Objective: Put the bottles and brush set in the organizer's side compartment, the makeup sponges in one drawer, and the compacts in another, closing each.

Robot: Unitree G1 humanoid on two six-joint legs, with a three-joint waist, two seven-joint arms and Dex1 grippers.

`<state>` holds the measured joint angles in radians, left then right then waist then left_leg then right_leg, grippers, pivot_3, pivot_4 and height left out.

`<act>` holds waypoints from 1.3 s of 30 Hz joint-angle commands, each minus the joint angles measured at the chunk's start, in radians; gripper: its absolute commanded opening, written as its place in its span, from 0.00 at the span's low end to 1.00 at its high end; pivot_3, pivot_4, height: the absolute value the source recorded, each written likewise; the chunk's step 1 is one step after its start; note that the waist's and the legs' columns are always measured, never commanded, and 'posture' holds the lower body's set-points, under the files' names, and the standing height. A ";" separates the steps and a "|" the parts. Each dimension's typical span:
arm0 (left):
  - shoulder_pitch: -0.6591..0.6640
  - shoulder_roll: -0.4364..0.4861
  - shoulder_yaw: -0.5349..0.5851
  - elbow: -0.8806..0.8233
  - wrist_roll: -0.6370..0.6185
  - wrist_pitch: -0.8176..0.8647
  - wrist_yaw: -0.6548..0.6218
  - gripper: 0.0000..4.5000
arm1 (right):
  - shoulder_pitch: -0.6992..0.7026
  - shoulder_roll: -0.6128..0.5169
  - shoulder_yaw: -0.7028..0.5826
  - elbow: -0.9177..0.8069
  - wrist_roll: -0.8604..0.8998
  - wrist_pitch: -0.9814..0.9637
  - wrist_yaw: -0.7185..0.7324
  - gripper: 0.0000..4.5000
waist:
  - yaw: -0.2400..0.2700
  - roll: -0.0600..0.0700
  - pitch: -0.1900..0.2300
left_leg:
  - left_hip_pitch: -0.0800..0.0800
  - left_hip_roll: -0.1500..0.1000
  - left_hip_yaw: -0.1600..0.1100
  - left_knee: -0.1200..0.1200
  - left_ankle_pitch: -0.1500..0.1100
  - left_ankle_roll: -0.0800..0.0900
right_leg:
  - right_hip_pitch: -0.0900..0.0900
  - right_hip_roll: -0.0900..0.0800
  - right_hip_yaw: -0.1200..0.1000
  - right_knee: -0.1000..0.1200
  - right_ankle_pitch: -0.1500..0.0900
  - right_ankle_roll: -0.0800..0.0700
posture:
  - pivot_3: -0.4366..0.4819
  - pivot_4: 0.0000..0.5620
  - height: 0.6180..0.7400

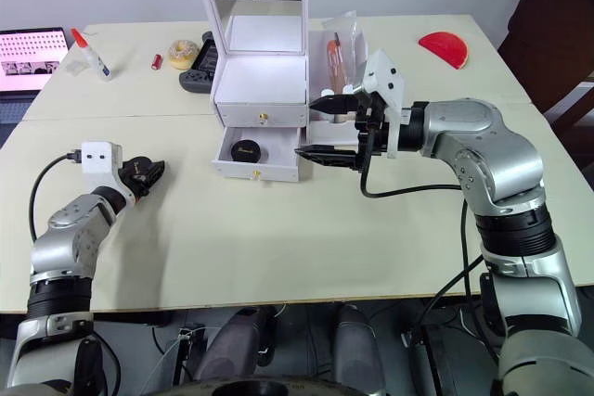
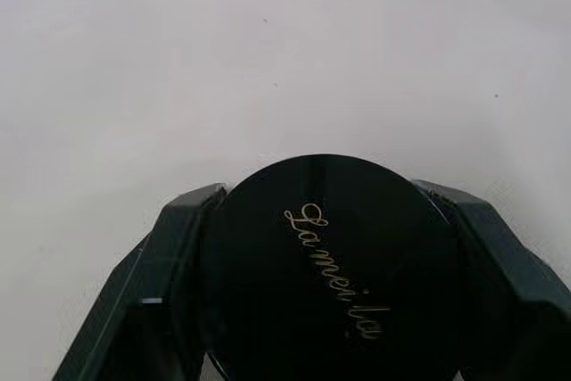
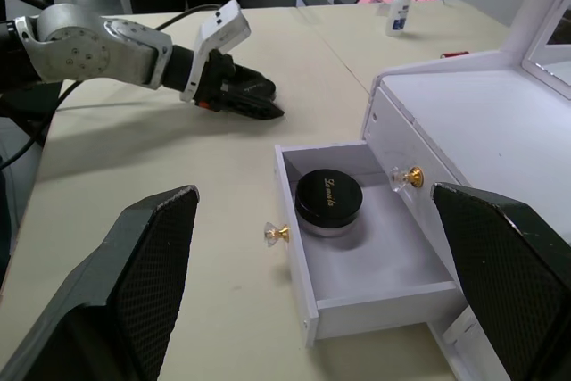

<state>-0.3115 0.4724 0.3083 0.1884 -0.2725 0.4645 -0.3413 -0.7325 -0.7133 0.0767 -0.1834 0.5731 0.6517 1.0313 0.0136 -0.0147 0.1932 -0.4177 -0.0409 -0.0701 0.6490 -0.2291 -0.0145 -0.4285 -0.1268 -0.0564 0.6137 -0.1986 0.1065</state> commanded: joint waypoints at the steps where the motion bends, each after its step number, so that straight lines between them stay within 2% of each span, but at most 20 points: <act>1: 0.000 0.006 -0.007 -0.022 -0.007 0.008 -0.015 0.61 | -0.015 0.002 -0.026 -0.037 0.007 -0.001 -0.003 1.00 | 0.000 0.000 0.000 | 0.000 0.000 0.000 0.000 0.000 0.000 | 0.000 0.000 0.000 0.000 0.000 0.000 | 0.48 0.27 0.97; 5: 0.008 0.022 -0.014 -0.077 -0.004 0.013 -0.030 0.61 | -0.009 -0.003 -0.028 -0.041 0.004 0.000 -0.004 1.00 | -0.001 0.000 0.000 | 0.000 0.000 0.000 0.000 0.000 0.000 | 0.000 0.000 0.000 0.000 0.000 0.000 | 0.48 0.27 0.97; 8: -0.013 0.048 -0.027 -0.171 -0.040 0.012 -0.102 0.61 | 0.002 -0.010 -0.032 -0.046 0.000 0.000 -0.007 1.00 | 0.000 0.000 0.000 | 0.000 0.000 0.000 0.000 0.000 0.000 | 0.000 0.000 0.000 0.000 0.000 0.000 | 0.48 0.27 0.97; 12: -0.065 0.084 -0.097 -0.357 -0.195 0.079 -0.318 0.61 | 0.017 -0.012 -0.039 -0.057 -0.003 0.002 -0.020 1.00 | 0.001 -0.001 0.000 | -0.001 0.000 0.000 0.000 0.000 0.000 | 0.000 0.000 0.000 -0.001 0.000 0.000 | 0.48 0.27 0.97; 16: -0.111 0.114 -0.176 -0.402 -0.264 0.118 -0.460 0.61 | 0.025 -0.006 -0.042 -0.070 -0.003 0.009 -0.038 1.00 | -0.005 0.000 0.000 | -0.001 0.000 0.001 0.000 0.000 0.000 | 0.000 0.000 0.001 -0.001 0.000 0.000 | 0.48 0.27 0.97; 22: -0.268 0.054 -0.381 -0.224 -0.147 0.071 -0.516 0.61 | 0.052 -0.002 -0.062 -0.122 0.009 0.033 -0.081 1.00 | -0.001 0.000 0.000 | 0.000 0.002 0.001 -0.001 0.000 0.000 | 0.000 0.003 0.001 0.000 0.000 -0.001 | 0.48 0.27 0.97; 30: -0.405 -0.056 -0.473 -0.012 -0.026 -0.007 -0.500 0.61 | 0.098 -0.012 -0.107 -0.202 0.035 0.081 -0.137 1.00 | -0.001 0.000 0.001 | 0.000 0.002 0.001 0.000 0.000 0.000 | 0.000 0.003 0.001 -0.001 0.000 -0.001 | 0.48 0.27 0.97; 39: -0.459 -0.122 -0.481 0.058 0.010 -0.014 -0.511 0.61 | 0.135 -0.017 -0.137 -0.259 0.060 0.118 -0.187 1.00 | -0.003 0.000 0.001 | 0.000 0.002 0.001 0.000 0.000 0.000 | 0.000 0.003 0.001 0.000 0.000 -0.001 | 0.48 0.27 0.97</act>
<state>-0.7458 0.3496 -0.1821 0.2579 -0.2678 0.4697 -0.8457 -0.5886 -0.7228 -0.0209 -0.4067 0.6132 0.7719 0.8546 0.0111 -0.0150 0.1938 -0.4175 -0.0391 -0.0694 0.6486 -0.2288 -0.0141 -0.4283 -0.1241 -0.0554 0.6133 -0.1985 0.1060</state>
